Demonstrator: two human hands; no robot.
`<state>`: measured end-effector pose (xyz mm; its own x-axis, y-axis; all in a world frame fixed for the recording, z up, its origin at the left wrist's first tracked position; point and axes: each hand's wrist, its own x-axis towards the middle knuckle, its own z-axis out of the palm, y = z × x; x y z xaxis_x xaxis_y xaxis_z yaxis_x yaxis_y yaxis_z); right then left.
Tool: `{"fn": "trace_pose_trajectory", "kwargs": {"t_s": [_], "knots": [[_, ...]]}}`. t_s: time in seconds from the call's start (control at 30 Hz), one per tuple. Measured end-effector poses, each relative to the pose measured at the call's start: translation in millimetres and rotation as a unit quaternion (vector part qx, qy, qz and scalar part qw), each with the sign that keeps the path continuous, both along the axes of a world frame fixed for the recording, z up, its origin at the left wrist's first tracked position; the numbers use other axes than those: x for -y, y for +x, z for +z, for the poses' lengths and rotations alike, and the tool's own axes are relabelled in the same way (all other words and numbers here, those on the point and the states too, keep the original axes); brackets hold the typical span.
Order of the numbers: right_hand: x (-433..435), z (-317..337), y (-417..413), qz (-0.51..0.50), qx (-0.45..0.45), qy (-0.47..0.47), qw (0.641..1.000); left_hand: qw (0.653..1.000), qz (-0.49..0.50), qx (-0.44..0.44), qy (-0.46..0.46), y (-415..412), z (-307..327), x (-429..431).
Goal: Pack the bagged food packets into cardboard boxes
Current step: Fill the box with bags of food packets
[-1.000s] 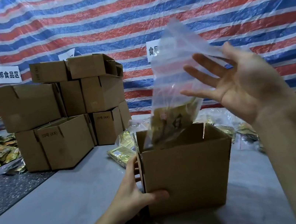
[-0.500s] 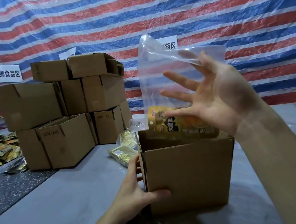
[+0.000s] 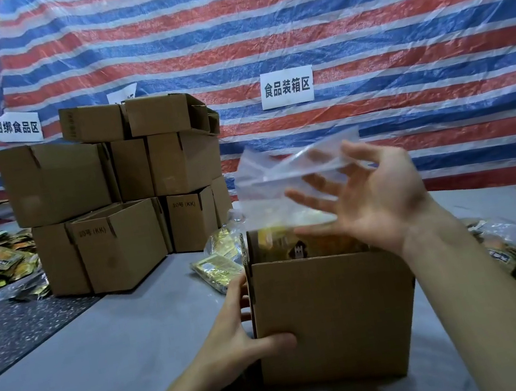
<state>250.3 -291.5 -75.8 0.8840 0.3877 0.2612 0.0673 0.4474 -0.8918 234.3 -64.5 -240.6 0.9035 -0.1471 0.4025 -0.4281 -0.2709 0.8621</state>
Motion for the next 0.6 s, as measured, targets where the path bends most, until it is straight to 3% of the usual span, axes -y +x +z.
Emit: {"fn": "trace_pose_trajectory", "kwargs": {"t_s": [0.1, 0.17, 0.27, 0.4, 0.47, 0.6], "knots": [[4.1, -0.7, -0.7, -0.090, -0.032, -0.200, 0.975, 1.000, -0.002, 0.003, -0.001, -0.5, -0.5, 0.4], [7.3, 3.6, -3.0, -0.134, -0.014, -0.278, 0.951, 1.000, -0.003, 0.005, 0.001, -0.3, 0.0, 0.3], [11.7, 13.5, -8.8, -0.240, 0.085, -0.309, 0.916, 1.000, -0.004, 0.002, -0.001, -0.6, 0.7, 0.9], [14.2, 15.4, -8.7, -0.358, 0.221, -0.335, 0.843, 1.000, -0.006, -0.004, -0.012, -2.3, 0.7, 1.8], [14.9, 8.9, -0.5, -0.364, 0.210, -0.391, 0.819, 1.000, -0.008, -0.004, -0.016, -3.2, 1.1, 2.4], [17.7, -7.5, 14.7, -0.341, 0.111, -0.452, 0.817, 1.000, -0.014, -0.008, -0.023, -4.6, 2.8, 3.4]]}}
